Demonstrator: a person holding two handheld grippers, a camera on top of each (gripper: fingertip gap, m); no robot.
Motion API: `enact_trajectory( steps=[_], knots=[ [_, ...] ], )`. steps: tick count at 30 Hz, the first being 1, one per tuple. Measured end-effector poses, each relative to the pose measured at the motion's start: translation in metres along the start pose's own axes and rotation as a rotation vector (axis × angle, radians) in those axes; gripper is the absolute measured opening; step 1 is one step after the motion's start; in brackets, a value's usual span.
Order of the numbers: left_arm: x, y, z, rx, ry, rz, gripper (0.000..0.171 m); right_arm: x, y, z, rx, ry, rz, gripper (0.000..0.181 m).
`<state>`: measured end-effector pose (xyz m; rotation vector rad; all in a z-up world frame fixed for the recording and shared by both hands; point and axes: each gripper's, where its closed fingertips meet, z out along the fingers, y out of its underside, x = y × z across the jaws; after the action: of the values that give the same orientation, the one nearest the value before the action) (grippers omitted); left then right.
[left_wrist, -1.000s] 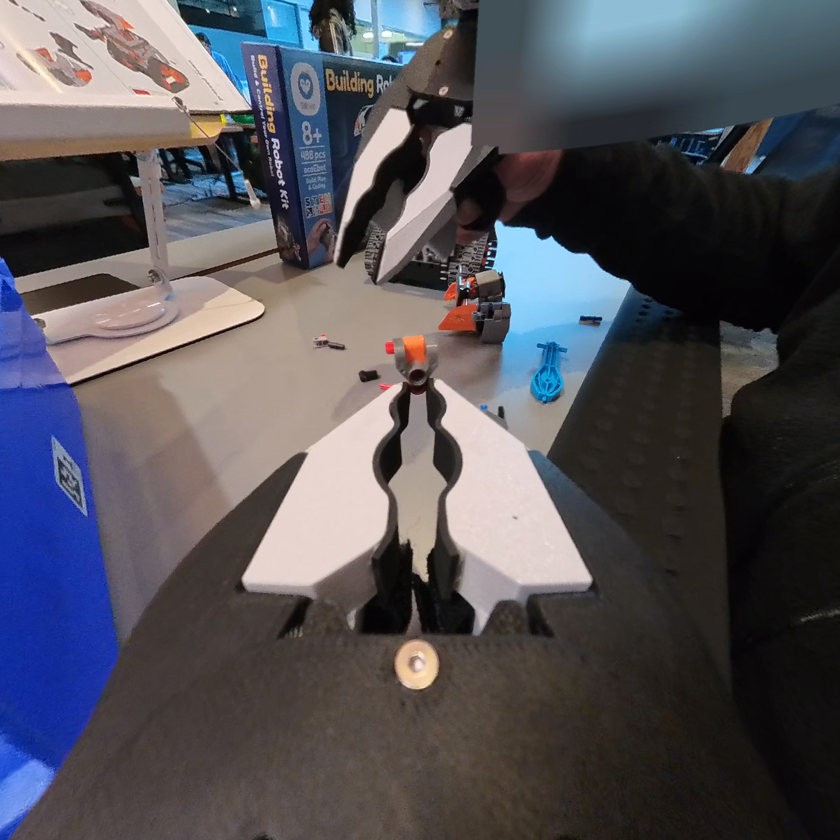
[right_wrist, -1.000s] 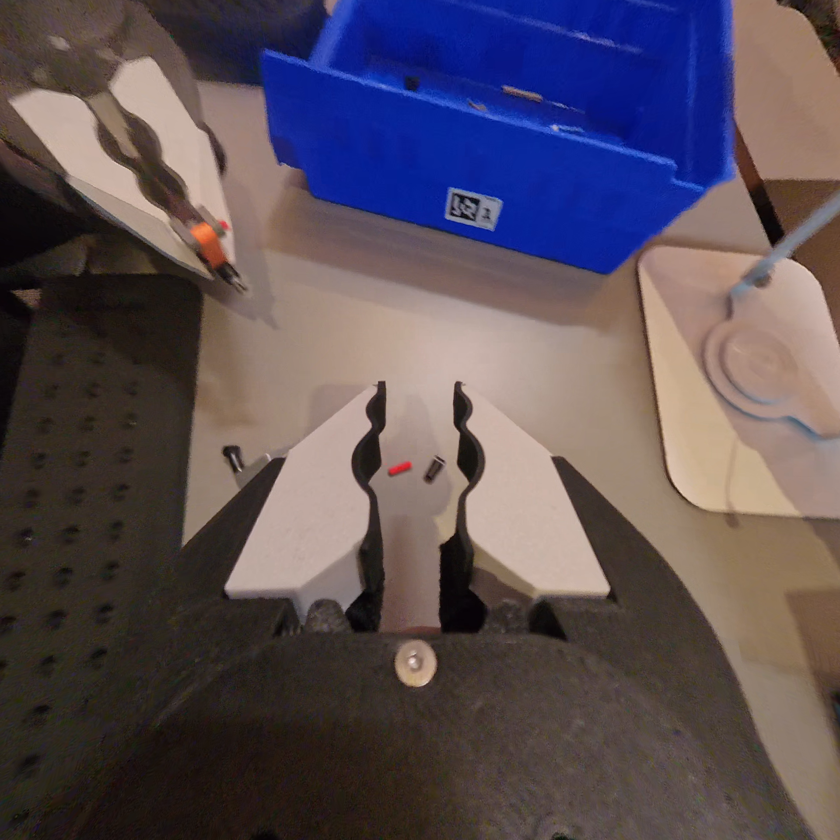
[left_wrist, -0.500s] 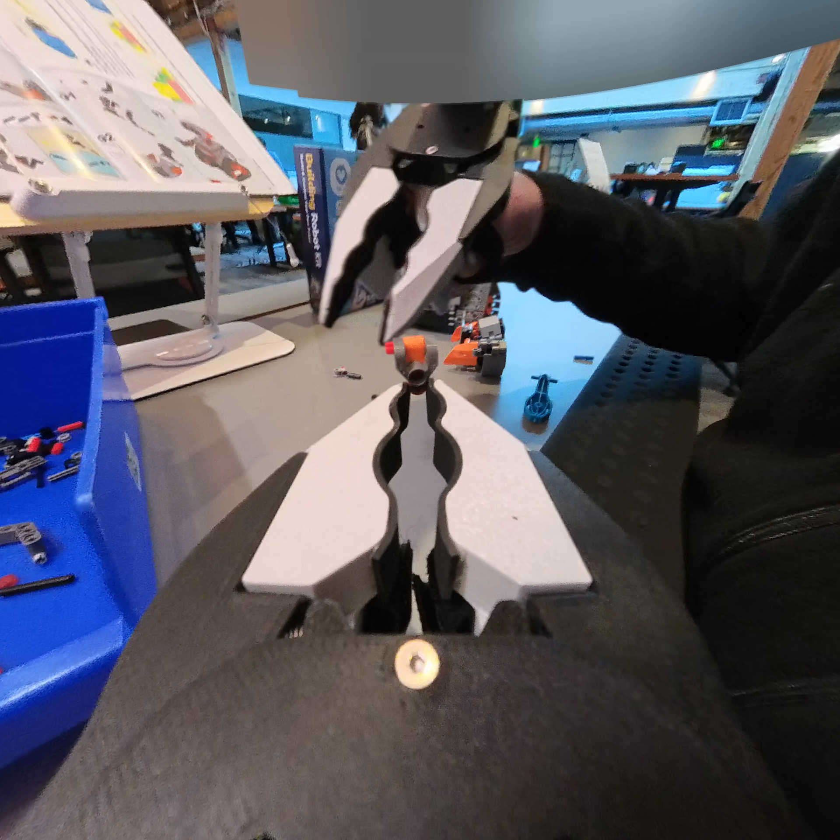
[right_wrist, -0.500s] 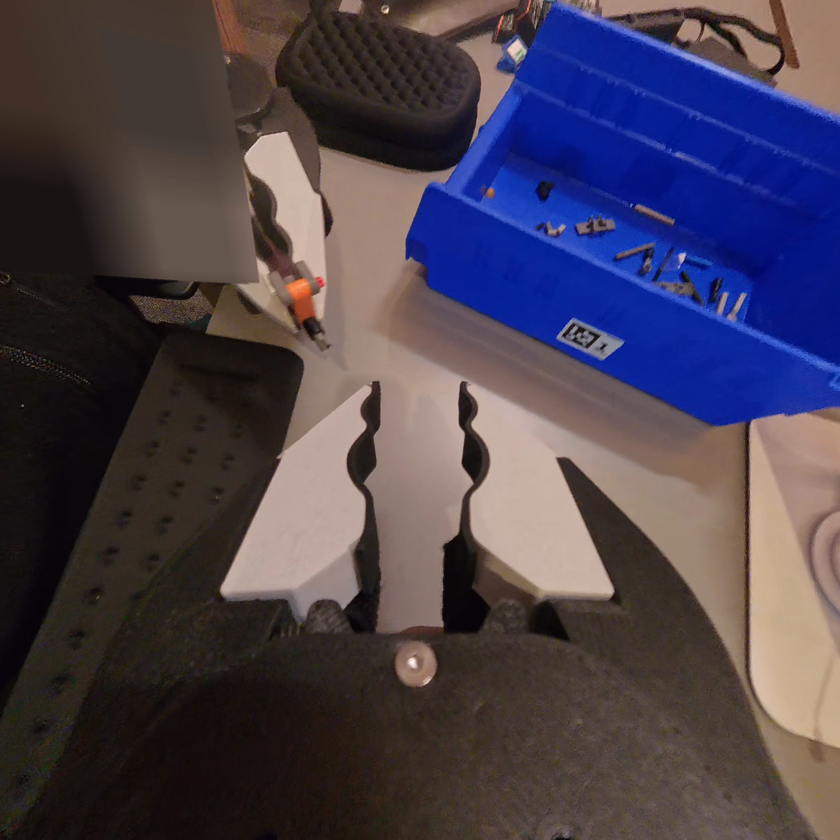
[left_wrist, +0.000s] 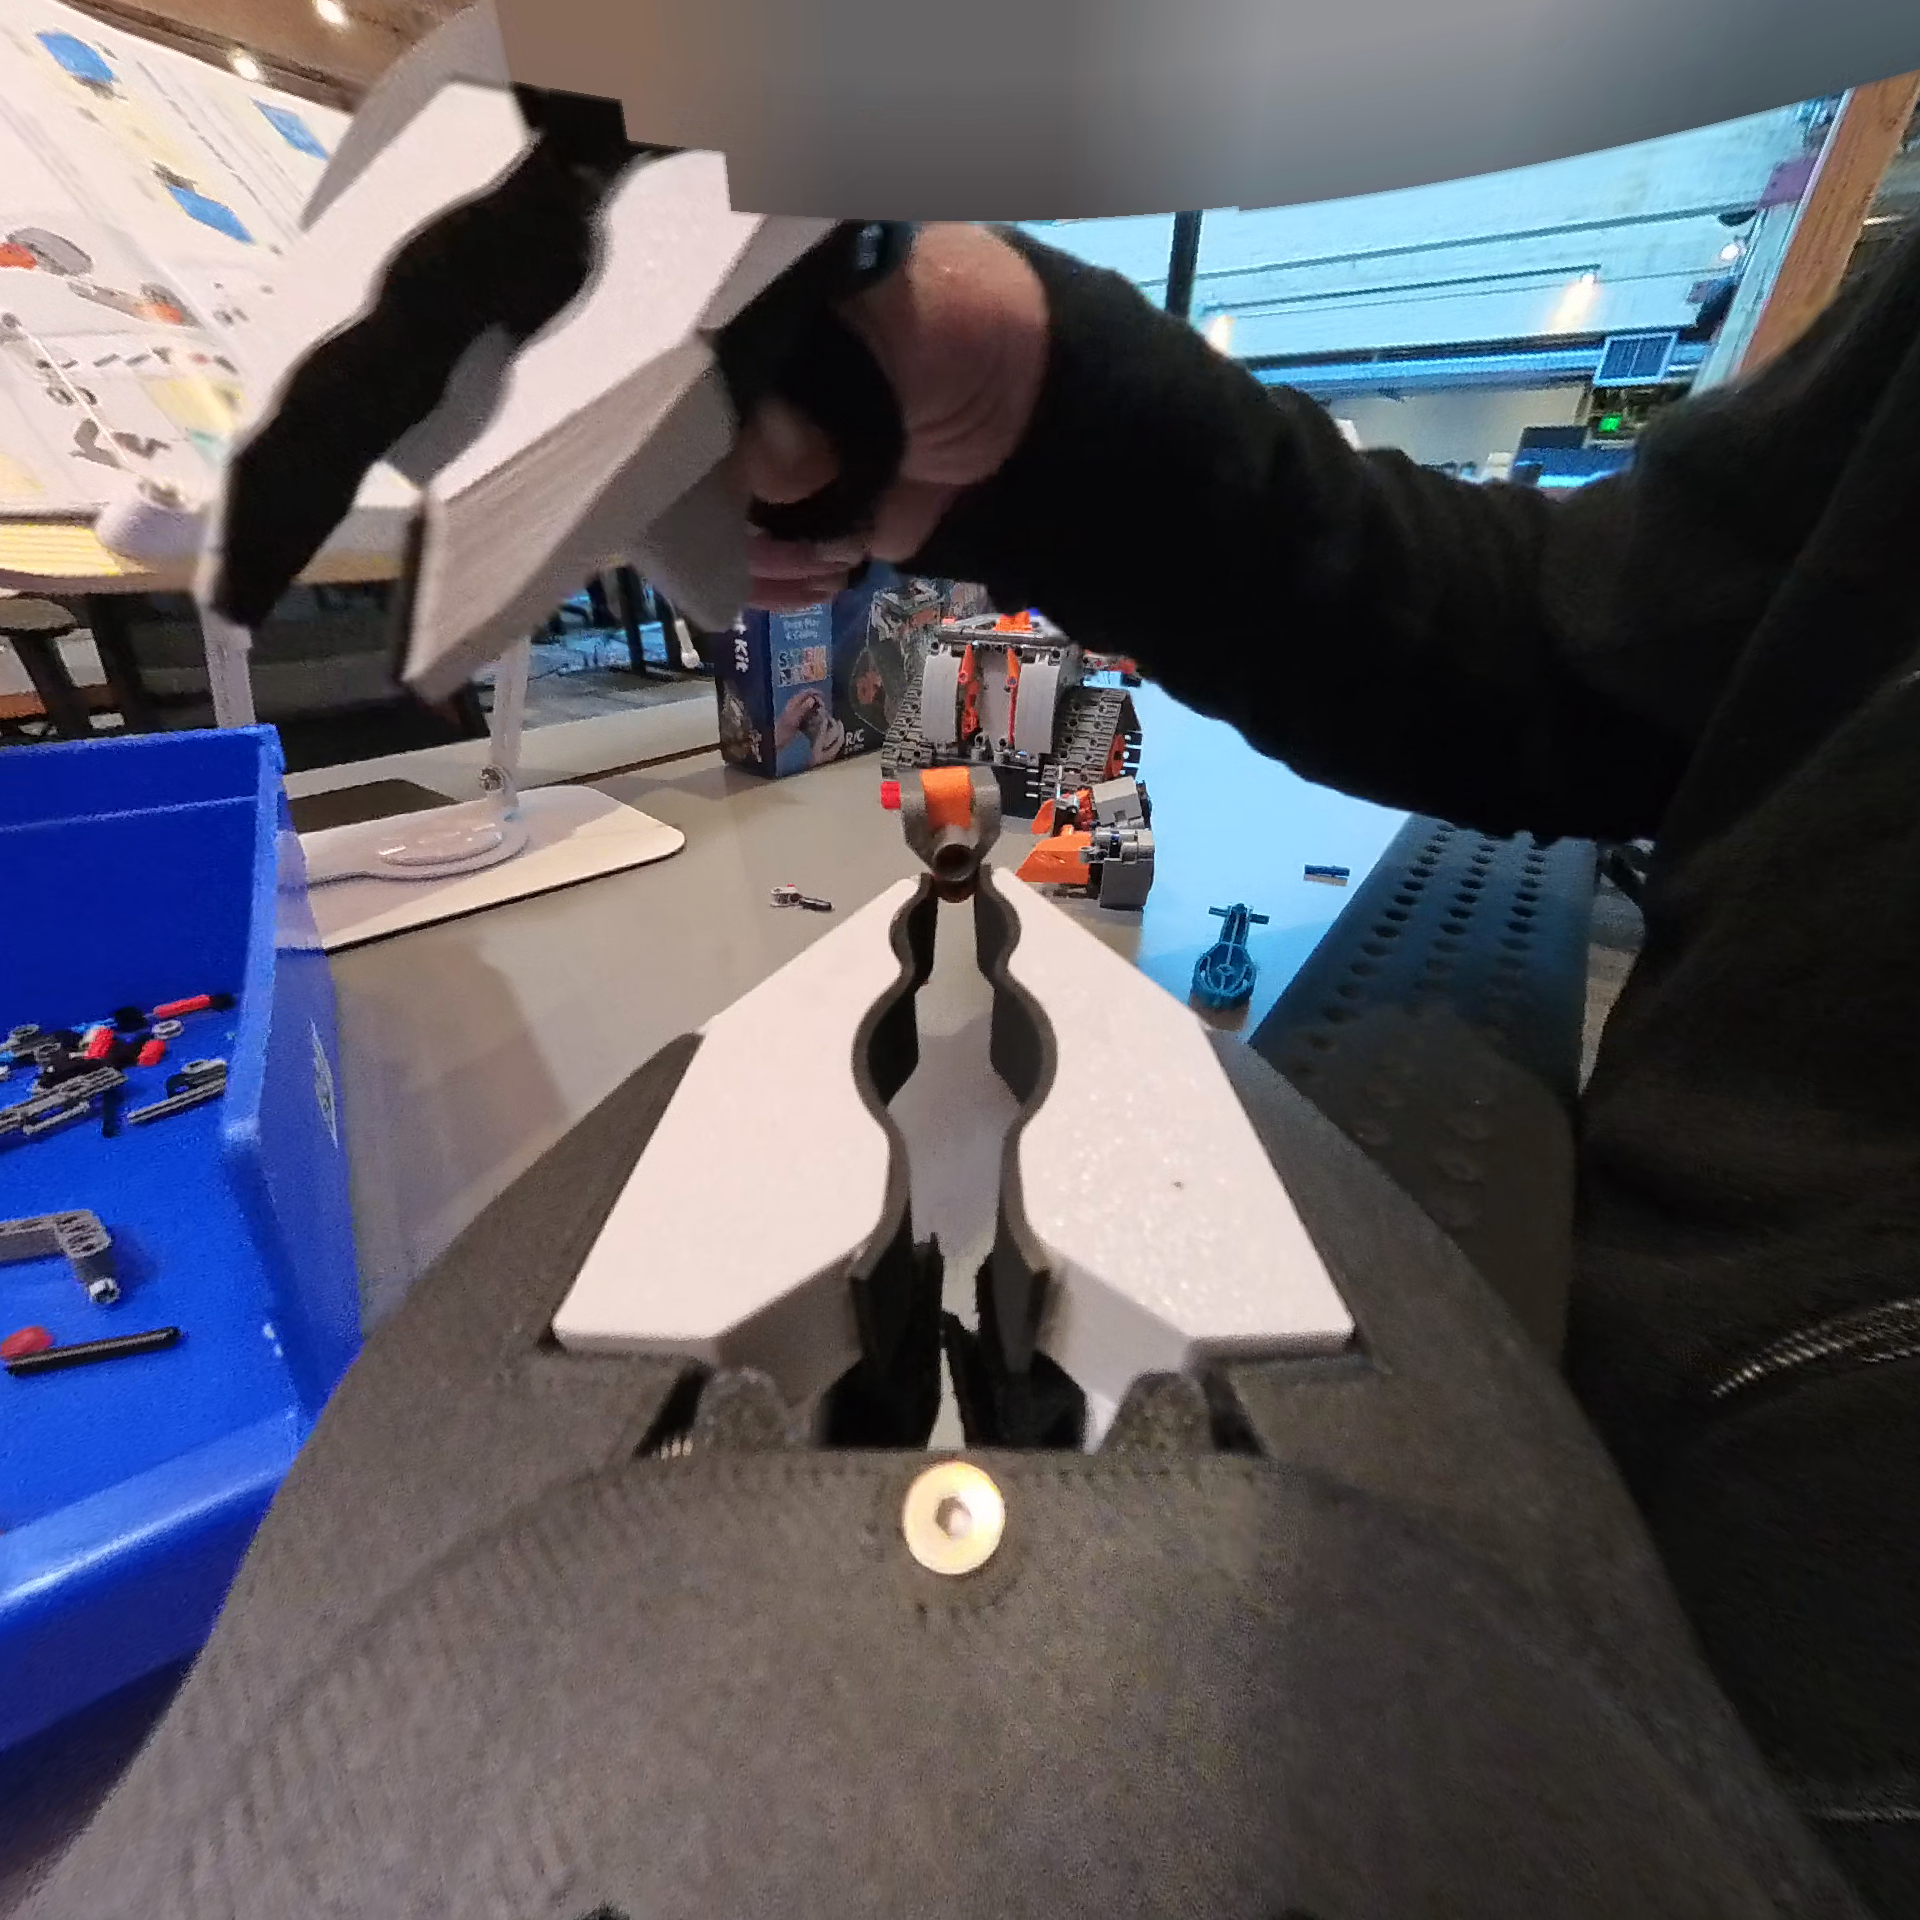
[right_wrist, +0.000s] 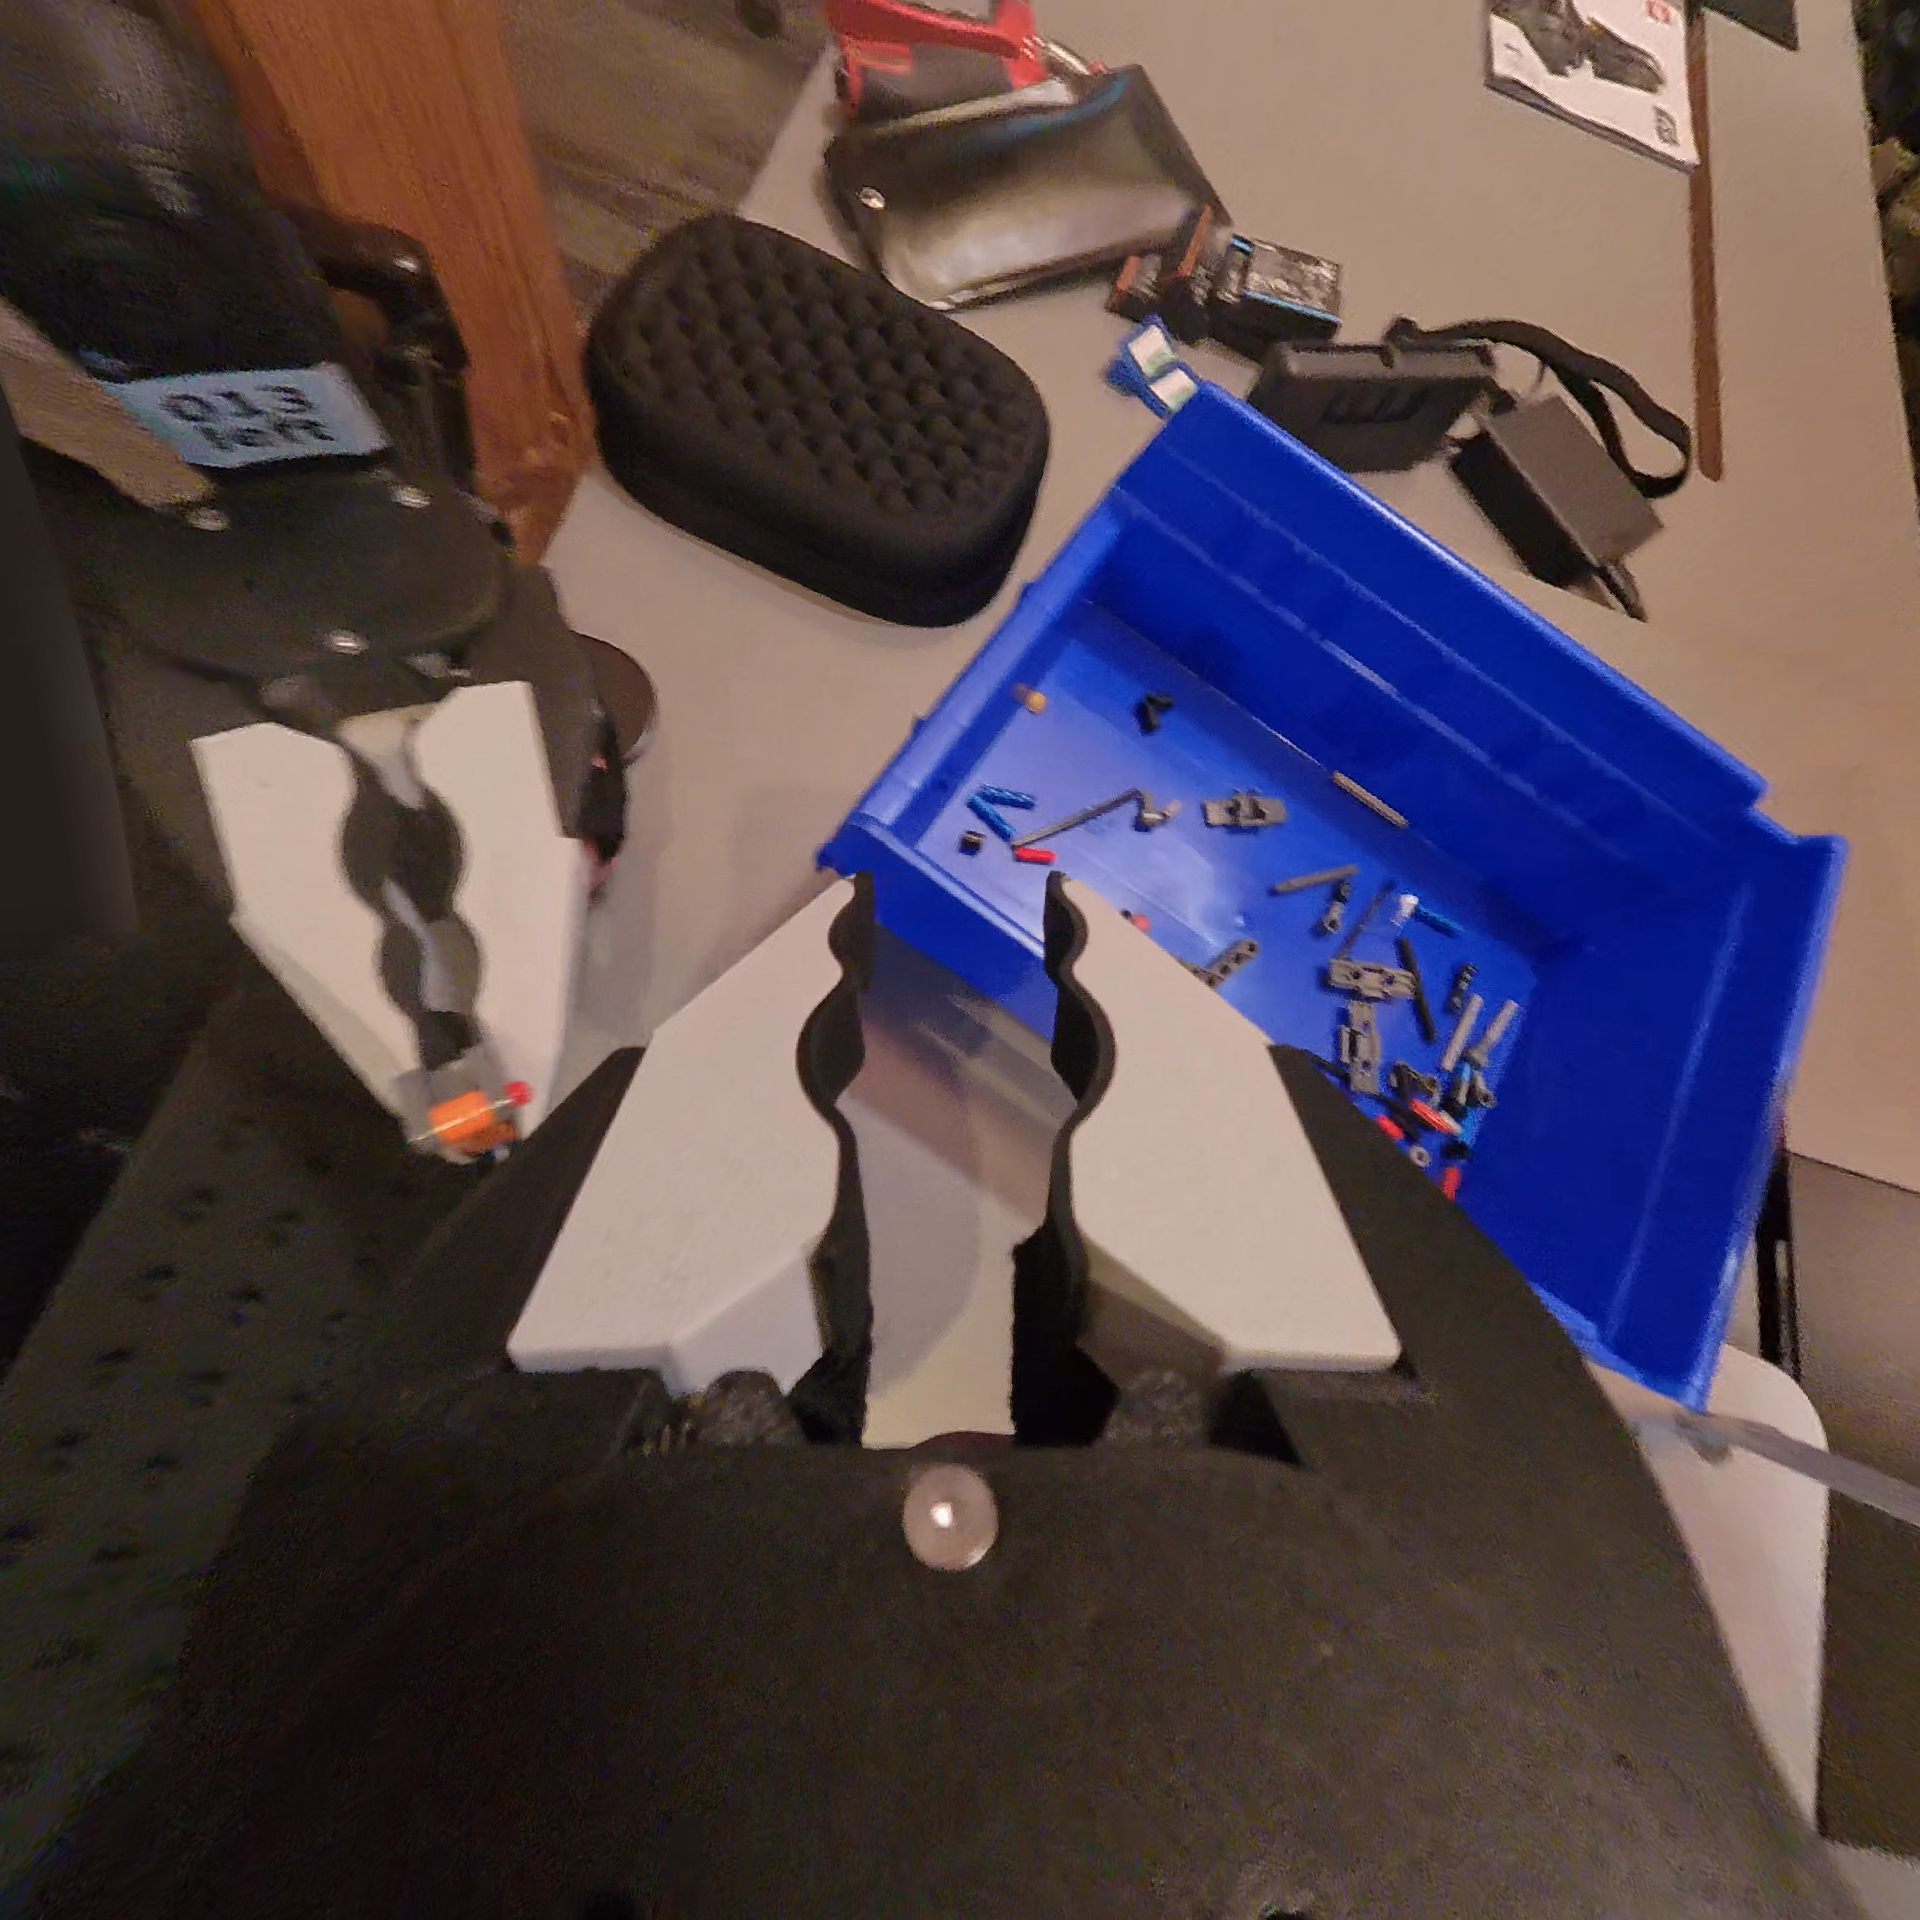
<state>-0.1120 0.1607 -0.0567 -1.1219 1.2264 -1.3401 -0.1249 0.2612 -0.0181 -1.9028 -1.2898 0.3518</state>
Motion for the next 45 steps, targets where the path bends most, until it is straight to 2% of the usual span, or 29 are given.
enact_trajectory(
  steps=[5, 8, 12, 14, 17, 21, 23, 26, 31, 34, 36, 40, 41, 43, 45],
  knots=[
    [-0.003, 0.005, 0.007, -0.05, 0.009, -0.059, 0.005, -0.045, 0.022, -0.025, 0.055, -0.108, 0.06, 0.036],
    [0.001, -0.004, 0.012, -0.006, 0.044, -0.12, 0.004, -0.062, 0.038, -0.041, 0.12, -0.143, 0.142, 0.035],
    [0.01, -0.01, 0.025, 0.023, 0.071, -0.139, 0.004, -0.079, 0.052, -0.05, 0.156, -0.15, 0.155, 0.029],
    [0.016, -0.013, 0.03, 0.037, 0.086, -0.156, 0.004, -0.082, 0.054, -0.059, 0.181, -0.136, 0.148, 0.027],
    [0.026, -0.021, 0.035, 0.07, 0.104, -0.165, 0.004, -0.088, 0.055, -0.073, 0.237, -0.16, 0.179, 0.012],
    [0.035, -0.024, 0.042, 0.081, 0.123, -0.16, 0.004, -0.101, 0.063, -0.077, 0.252, -0.2, 0.184, 0.013],
    [0.037, -0.026, 0.044, 0.09, 0.129, -0.165, 0.004, -0.102, 0.062, -0.08, 0.284, -0.19, 0.175, 0.005],
    [0.039, -0.026, 0.047, 0.099, 0.138, -0.181, 0.004, -0.104, 0.063, -0.084, 0.313, -0.196, 0.186, 0.004],
    [0.035, -0.024, 0.046, 0.055, 0.114, -0.163, 0.01, -0.098, 0.076, -0.09, 0.239, -0.15, 0.153, 0.004],
    [0.01, -0.025, 0.025, -0.062, -0.032, -0.047, 0.02, -0.085, 0.101, -0.087, 0.06, -0.099, 0.121, 0.003],
    [-0.026, -0.035, 0.0, -0.195, -0.213, 0.076, 0.022, -0.077, 0.126, -0.08, -0.112, -0.054, 0.059, 0.004],
    [-0.117, -0.039, -0.056, -0.636, -0.581, 0.294, 0.026, -0.073, 0.145, -0.063, -0.217, -0.066, 0.033, 0.004],
    [-0.139, -0.033, -0.068, -0.757, -0.631, 0.305, 0.024, -0.074, 0.147, -0.059, -0.223, -0.071, 0.032, 0.004],
    [-0.169, -0.008, -0.083, -0.992, -0.617, 0.24, 0.027, -0.078, 0.152, -0.053, -0.226, -0.094, 0.038, 0.004],
    [-0.196, 0.016, -0.088, -1.14, -0.551, 0.19, 0.025, -0.079, 0.159, -0.052, -0.245, -0.098, 0.034, 0.004]
  ],
)
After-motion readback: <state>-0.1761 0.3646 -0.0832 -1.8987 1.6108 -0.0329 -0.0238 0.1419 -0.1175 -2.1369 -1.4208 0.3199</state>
